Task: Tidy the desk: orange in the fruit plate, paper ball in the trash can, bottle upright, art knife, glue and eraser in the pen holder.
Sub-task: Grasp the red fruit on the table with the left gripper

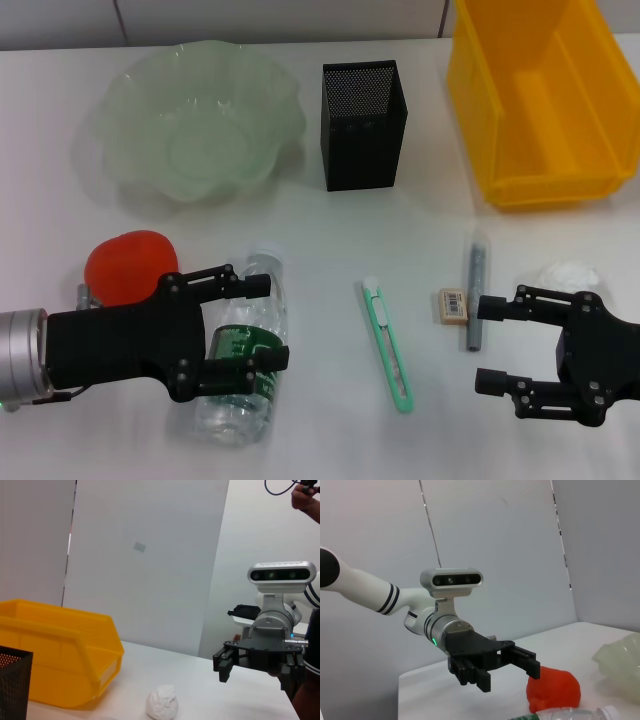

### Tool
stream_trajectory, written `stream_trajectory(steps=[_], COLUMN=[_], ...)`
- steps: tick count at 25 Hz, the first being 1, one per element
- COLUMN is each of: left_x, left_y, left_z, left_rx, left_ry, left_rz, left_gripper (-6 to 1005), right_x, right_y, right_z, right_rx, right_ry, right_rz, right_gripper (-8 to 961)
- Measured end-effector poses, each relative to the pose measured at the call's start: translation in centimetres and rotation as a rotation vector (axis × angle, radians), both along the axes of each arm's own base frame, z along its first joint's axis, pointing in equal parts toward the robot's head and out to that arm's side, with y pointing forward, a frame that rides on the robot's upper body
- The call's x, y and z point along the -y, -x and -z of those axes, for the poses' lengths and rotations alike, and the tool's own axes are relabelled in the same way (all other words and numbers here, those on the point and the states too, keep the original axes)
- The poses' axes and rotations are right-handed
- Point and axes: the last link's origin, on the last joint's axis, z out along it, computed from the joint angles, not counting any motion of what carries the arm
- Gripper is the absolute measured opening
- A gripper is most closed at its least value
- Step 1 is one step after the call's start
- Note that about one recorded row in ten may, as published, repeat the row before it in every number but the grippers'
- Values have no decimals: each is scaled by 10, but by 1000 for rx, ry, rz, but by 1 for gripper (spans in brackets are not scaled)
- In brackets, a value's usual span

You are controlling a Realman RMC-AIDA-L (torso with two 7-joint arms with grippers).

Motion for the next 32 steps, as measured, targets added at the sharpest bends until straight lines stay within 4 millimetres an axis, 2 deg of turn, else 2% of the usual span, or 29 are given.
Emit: stream_trajectory(steps=[11,16,18,27,32], left_x=[-1,-6,-5,-7,-9], left_y=[4,40,52,84,89], left_z=[-4,-32,-35,-16,-16], left_rx=[1,-1,-23,-210,-235], left_ry=[-34,-286,-348,-463,-475], left_rz=[-11,-197,-260,-366,-393], left_gripper=[786,787,787,782,679], right_x=[0,2,2,-2,-2], right_y=[-1,-2,-3,-2,-1], right_z=[1,2,3,7,7], right_rx=[-2,-8,-5,1,-3], right_ry=[-10,-10,-12,-10,-7], right_rz=[5,17,21,26,26], right_gripper=[740,739,739,739,739])
